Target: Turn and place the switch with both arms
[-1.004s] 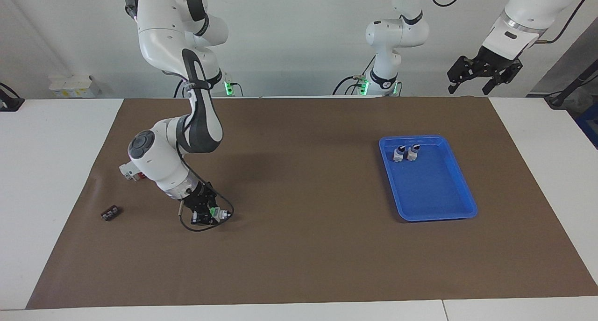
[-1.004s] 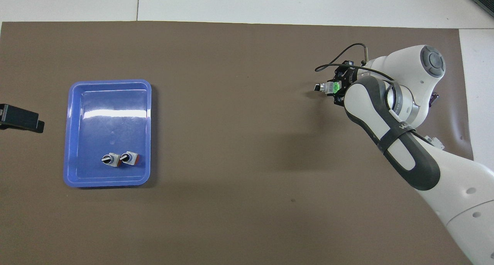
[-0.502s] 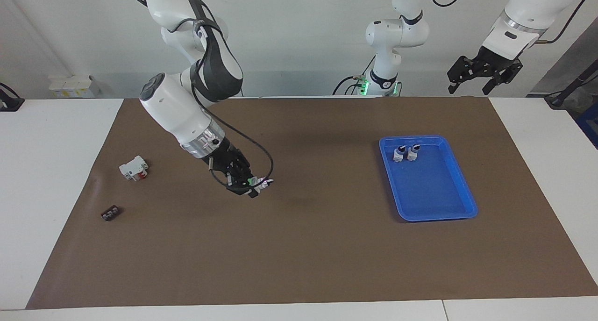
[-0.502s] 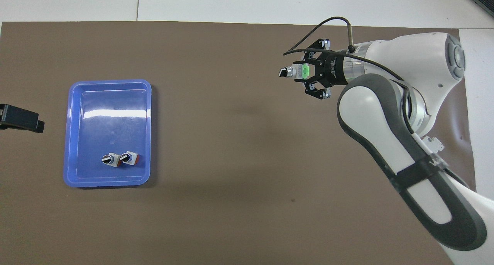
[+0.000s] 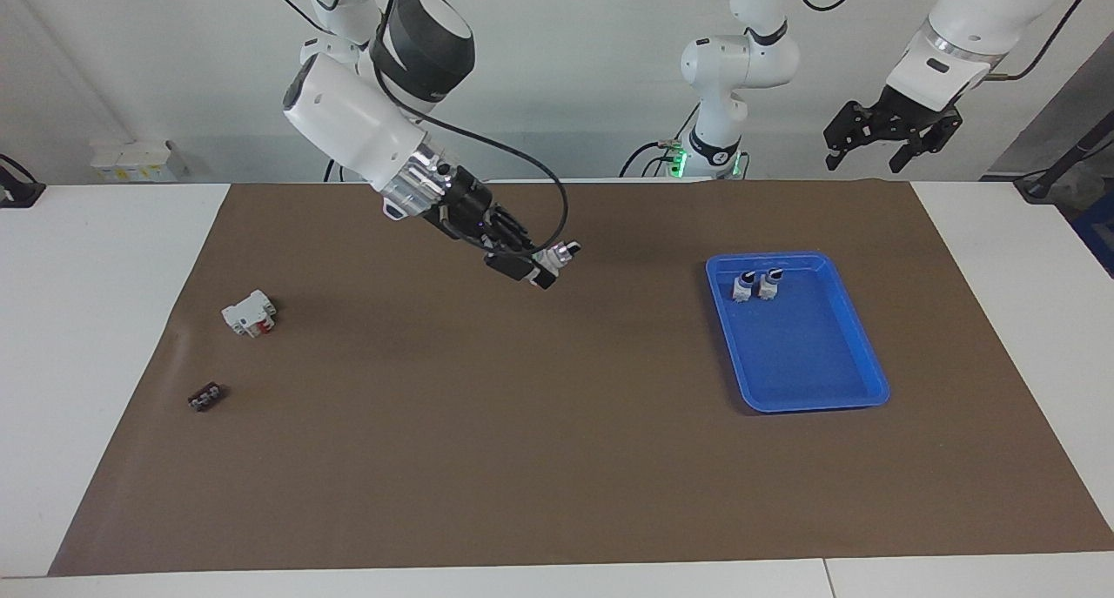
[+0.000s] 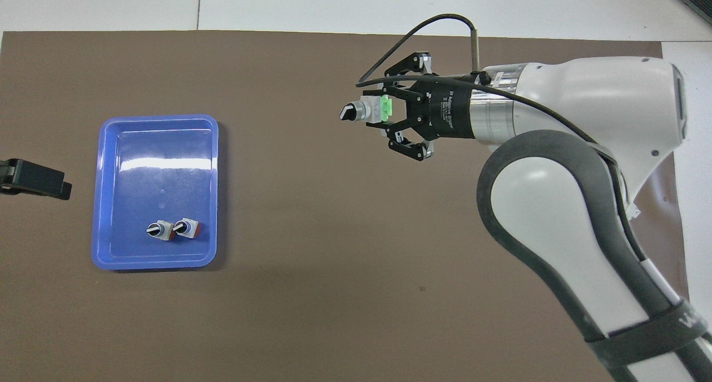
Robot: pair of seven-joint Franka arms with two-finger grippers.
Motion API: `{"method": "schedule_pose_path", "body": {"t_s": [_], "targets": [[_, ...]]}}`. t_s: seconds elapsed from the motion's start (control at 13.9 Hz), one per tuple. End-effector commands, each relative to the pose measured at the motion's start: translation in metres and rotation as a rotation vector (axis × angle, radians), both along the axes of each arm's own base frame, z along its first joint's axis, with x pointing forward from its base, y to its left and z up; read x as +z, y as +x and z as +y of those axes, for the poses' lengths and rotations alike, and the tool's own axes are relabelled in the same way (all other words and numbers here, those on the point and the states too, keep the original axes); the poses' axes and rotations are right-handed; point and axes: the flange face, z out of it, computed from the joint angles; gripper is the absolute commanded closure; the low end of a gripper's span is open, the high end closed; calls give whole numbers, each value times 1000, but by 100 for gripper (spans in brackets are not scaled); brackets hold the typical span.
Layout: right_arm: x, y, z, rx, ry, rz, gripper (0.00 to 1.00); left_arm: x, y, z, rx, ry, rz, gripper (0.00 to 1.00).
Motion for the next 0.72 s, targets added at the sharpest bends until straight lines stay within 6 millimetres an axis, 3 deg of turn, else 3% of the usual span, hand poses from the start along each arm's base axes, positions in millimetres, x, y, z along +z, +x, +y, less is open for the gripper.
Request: {"method": "schedule_pose_path", "body": {"t_s": [0.0,0.14,0.22,0.29,0.36,0.5,0.65], "targets": [[12,-12,29,48,49,-40,100,3,2,-12,-37,5,-80,12],[26,-26,66,15,149,-61,100,3,3,-25,-67,-20,-96,12],[27,-35,83,14,156,-80,100,4,3,-31,-86,-67,-101,19],[27,-40,91,24,157,-85,100,4,3,-36,-100,-119,-96,57],[27,-41,92,29,158,-83,100,4,3,-41,-112,-137,-102,60],[28,-54,108,58,157,-80,100,8,4,-56,-130,-204,-120,61],[27,-57,111,63,154,-82,100,13,4,-63,-158,-321,-138,60]]}}
